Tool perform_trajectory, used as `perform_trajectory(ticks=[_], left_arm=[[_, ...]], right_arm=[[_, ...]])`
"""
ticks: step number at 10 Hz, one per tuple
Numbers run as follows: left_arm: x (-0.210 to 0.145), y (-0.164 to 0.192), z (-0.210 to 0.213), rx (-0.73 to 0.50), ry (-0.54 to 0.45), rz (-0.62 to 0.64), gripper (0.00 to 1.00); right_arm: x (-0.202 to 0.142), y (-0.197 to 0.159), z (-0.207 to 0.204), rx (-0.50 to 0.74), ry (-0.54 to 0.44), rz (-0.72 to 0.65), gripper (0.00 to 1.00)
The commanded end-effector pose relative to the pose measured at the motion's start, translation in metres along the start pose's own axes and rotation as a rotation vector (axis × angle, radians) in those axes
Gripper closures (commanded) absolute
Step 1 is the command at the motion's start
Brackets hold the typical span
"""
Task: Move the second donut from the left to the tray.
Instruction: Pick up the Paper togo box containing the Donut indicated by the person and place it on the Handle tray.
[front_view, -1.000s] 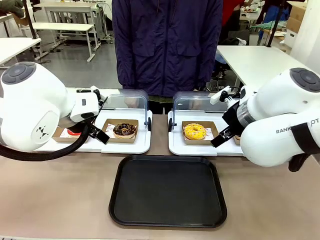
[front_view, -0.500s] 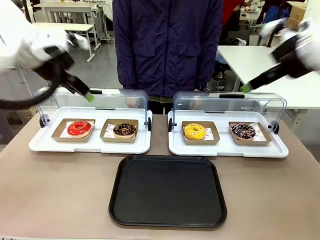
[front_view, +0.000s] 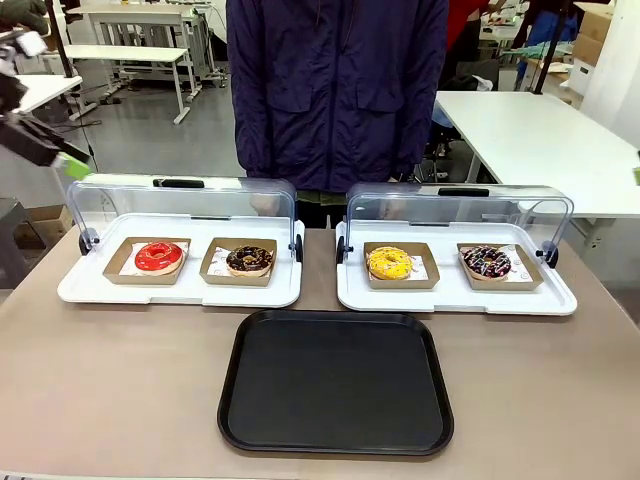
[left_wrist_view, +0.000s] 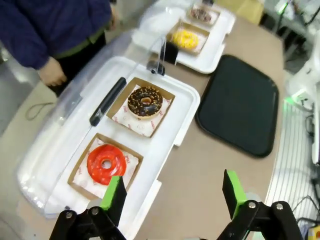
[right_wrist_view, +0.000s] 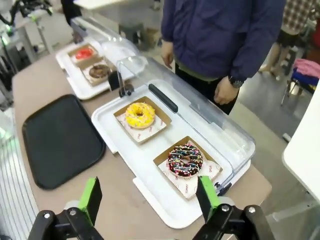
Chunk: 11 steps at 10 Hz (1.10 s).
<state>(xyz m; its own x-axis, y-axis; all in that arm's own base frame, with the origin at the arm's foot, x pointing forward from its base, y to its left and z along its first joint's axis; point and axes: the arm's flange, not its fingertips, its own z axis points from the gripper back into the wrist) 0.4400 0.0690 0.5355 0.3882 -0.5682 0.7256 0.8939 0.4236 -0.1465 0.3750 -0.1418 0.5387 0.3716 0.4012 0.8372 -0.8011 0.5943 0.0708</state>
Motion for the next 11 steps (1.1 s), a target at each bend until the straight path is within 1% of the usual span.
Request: perform_trajectory(ticks=[1, 2, 5, 7, 8, 9, 11], left_arm=[[-0.018, 0.021, 0.019, -0.05, -0.095, -0.032, 0.0], [-0.028, 0.024, 0.03, -0.06, -0.135, -0.055, 0.0], [-0.042, 0.025, 0.048, -0.061, -0.199, -0.055, 0.0], [-0.04, 0.019, 0.047, -0.061, -0.204, -0.049, 0.0], [-0.037, 0.019, 0.044, -0.039, -0.177, -0.041, 0.0], [-0.044, 0.021, 0.048, -0.053, -0.184, -0.035, 0.0], [-0.044, 0.021, 0.048, -0.053, -0.184, -0.035, 0.0]], right_arm=[[-0.013, -0.014, 0.007, 0.052, -0.063, -0.018, 0.0], [-0.019, -0.016, 0.014, 0.067, -0.112, -0.024, 0.0], [-0.027, -0.014, 0.021, 0.063, -0.144, -0.035, 0.0], [-0.03, -0.019, 0.02, 0.08, -0.165, -0.063, 0.0], [-0.027, -0.018, 0.022, 0.032, -0.132, -0.095, 0.0], [-0.033, -0.015, 0.02, 0.075, -0.148, -0.082, 0.0], [-0.033, -0.015, 0.02, 0.075, -0.148, -0.082, 0.0]])
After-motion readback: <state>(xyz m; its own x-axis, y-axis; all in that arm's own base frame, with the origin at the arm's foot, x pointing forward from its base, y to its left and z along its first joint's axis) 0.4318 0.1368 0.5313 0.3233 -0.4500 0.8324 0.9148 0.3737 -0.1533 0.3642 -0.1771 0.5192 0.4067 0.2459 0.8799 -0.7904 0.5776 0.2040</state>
